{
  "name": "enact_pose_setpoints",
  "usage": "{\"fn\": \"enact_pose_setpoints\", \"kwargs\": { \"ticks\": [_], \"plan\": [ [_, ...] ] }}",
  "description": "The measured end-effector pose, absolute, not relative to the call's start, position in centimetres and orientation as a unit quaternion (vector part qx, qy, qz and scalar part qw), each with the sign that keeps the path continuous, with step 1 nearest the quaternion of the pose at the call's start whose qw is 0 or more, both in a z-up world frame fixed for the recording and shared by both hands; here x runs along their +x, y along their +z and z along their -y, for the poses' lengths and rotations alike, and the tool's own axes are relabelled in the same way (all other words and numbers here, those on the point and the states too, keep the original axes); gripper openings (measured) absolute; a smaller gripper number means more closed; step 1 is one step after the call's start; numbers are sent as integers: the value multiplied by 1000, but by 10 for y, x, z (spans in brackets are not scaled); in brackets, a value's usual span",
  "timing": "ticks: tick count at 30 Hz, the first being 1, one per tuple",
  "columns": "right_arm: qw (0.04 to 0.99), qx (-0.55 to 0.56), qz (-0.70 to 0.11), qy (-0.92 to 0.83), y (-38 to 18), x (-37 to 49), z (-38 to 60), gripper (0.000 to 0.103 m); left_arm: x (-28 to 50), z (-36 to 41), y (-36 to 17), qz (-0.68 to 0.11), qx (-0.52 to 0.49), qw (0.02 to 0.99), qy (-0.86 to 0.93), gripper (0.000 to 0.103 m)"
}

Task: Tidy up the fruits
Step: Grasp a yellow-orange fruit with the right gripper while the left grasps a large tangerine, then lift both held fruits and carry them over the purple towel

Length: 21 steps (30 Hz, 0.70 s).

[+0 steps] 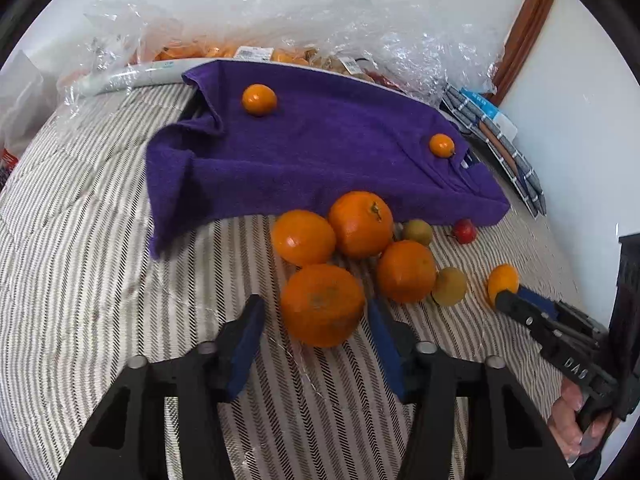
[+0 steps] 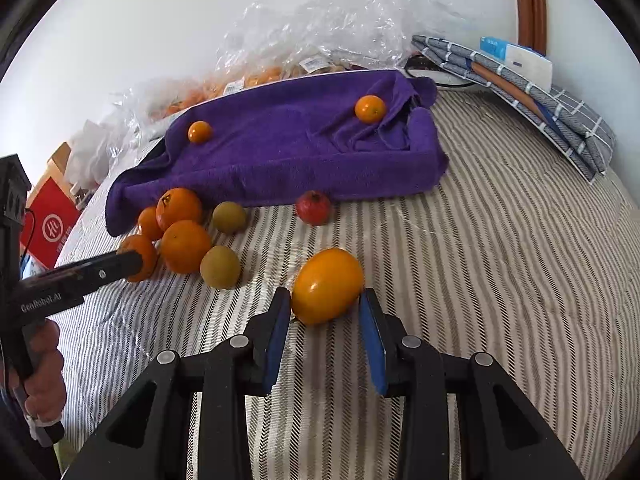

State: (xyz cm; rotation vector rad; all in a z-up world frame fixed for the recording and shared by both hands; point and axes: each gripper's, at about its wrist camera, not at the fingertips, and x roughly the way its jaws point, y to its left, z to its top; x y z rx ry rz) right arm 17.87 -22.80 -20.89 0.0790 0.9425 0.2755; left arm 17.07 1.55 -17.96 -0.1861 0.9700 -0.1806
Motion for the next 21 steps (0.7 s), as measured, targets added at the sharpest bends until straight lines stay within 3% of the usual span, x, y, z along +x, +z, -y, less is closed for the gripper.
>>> {"fn": "enact_pose_setpoints", "kwargs": {
  "ticks": [3,8,10,21],
  "plan": [
    [883,51,-448,126,-209,179,229,45,164,-15,-179,-455,-72,884,-83,40],
    [889,33,-445,101,-215,190,218,45,153,-34,-175,-458,-87,882,-73,40],
    [894,23,-441,83,-215,193,216,33,148,-43,-173,-452,-90,885,-62,40],
    [904,0,-420,77,-192,172,210,33,131,-70,-158,-433,-117,893,-35,40]
  ]
}}
